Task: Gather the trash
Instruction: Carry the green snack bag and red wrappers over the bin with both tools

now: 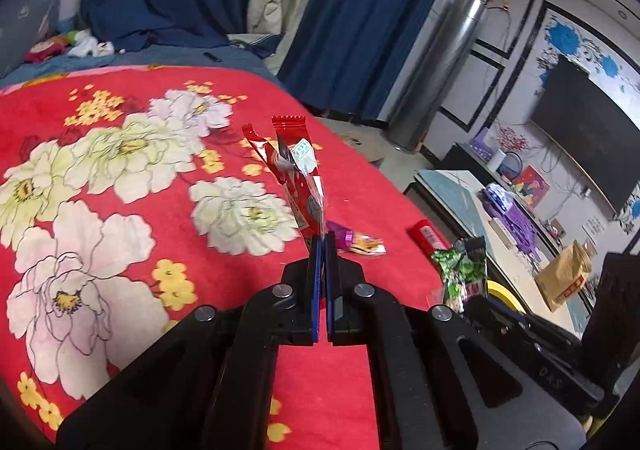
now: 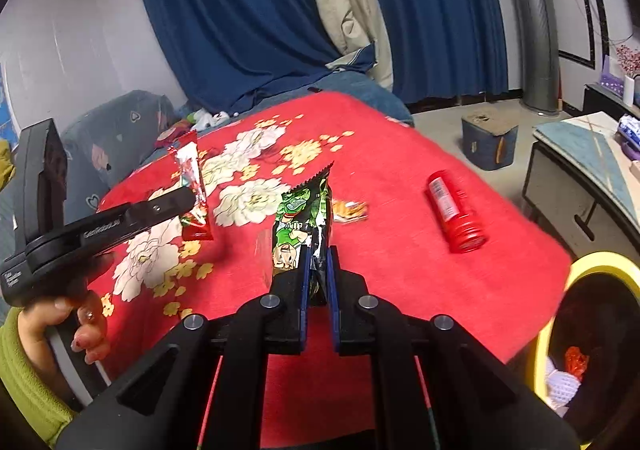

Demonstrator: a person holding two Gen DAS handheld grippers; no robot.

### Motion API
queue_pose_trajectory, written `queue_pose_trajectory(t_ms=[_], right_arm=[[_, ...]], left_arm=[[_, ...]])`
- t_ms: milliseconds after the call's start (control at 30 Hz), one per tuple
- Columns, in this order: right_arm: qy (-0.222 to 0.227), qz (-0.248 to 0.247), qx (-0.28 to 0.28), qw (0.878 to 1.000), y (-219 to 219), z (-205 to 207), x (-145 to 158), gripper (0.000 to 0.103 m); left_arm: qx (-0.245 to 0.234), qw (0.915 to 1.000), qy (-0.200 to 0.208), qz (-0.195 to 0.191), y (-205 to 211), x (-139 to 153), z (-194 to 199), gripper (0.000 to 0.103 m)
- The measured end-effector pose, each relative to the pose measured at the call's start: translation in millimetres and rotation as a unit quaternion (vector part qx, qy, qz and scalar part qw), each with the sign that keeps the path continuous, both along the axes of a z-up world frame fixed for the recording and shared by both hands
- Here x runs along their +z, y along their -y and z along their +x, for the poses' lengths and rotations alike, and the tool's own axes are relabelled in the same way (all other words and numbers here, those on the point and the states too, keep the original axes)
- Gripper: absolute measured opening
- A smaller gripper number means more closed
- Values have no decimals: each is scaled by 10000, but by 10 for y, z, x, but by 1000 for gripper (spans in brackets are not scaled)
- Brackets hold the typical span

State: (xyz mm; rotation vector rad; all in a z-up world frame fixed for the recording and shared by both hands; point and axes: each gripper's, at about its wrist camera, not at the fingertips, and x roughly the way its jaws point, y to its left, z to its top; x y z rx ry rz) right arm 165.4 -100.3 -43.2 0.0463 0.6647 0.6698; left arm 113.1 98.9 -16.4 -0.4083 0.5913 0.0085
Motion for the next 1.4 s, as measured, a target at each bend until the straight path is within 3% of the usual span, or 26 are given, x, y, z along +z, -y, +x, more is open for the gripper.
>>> queue_pose_trajectory(t_ms=[533,1400], right_arm=[[220,23,-376,9990,609,-21,201,8],[85,278,-1458,9889,1744,53,104,8]], left_arm=[[-688,9972,173,237,616,78,-6,0],[-1770,9830,113,479,1687,2,259,0]])
